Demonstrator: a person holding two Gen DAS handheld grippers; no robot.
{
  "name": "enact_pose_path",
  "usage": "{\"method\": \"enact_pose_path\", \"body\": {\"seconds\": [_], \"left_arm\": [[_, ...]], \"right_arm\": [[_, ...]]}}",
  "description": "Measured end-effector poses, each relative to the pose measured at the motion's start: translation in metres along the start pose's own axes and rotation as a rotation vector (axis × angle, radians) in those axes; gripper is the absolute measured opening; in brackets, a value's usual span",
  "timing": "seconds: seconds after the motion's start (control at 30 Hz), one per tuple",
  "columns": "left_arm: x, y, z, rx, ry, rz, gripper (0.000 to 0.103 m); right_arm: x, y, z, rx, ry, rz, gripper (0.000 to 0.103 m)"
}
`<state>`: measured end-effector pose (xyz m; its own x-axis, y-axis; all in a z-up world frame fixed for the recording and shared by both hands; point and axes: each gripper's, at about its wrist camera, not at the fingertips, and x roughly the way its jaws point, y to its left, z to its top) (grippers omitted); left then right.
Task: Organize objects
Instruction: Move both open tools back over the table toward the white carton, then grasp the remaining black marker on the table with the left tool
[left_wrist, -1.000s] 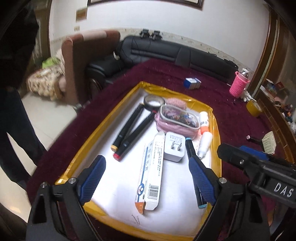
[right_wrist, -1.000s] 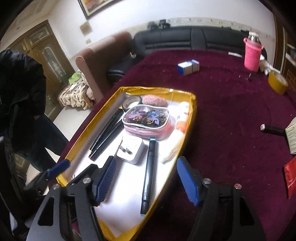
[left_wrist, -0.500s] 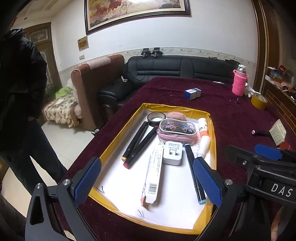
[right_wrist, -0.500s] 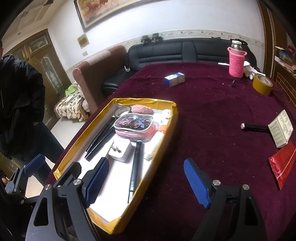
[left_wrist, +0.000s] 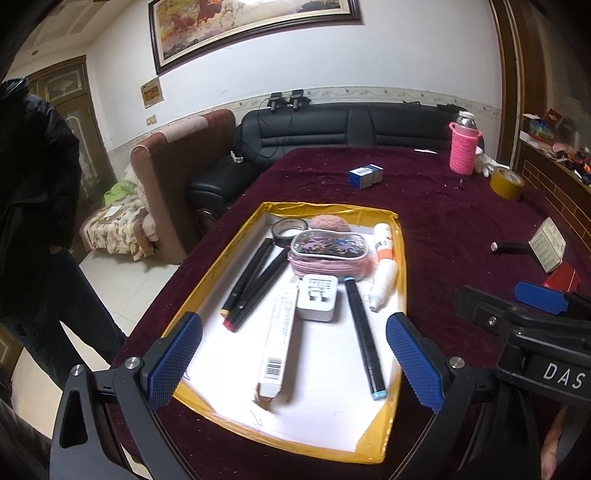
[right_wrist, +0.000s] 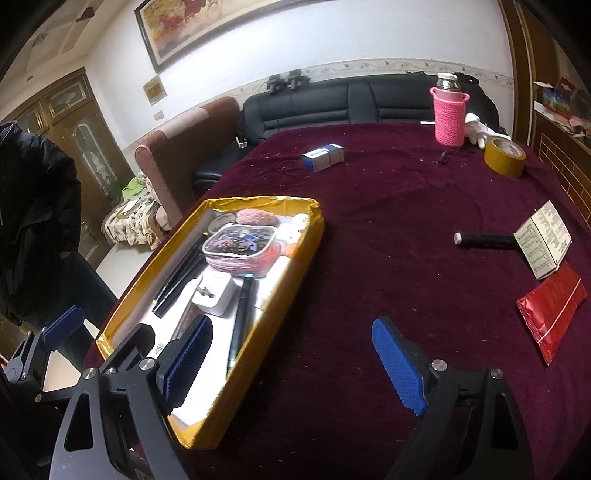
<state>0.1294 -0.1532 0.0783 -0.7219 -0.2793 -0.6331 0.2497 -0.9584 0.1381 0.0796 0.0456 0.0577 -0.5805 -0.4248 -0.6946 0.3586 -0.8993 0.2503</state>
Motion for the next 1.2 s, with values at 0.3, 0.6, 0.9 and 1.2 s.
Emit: {"method": "enact_pose_path", "body": {"seconds": [0.3, 0.6, 0.9, 1.2], "left_arm": [[0.002, -0.031, 0.006, 0.059, 0.005, -0.024, 0.099], [0.014, -0.079, 0.020, 0.072, 0.073, -0.263, 0.099], [0.034, -0.137, 0.020, 0.142, 0.112, -0.431, 0.099], [0.095, -0.226, 0.063, 0.400, 0.047, -0.543, 0.099]], "right_arm": [[-0.003, -0.034, -0.002, 0.044, 0.001, -0.004, 0.092], [-0.040, -0.142, -0.010, 0.214, -0.040, -0.126, 0.092], [-0.085, -0.272, -0.029, 0.413, -0.062, -0.325, 0.092], [-0.078, -0.313, -0.043, 0.528, -0.021, -0.285, 0.092]]}}
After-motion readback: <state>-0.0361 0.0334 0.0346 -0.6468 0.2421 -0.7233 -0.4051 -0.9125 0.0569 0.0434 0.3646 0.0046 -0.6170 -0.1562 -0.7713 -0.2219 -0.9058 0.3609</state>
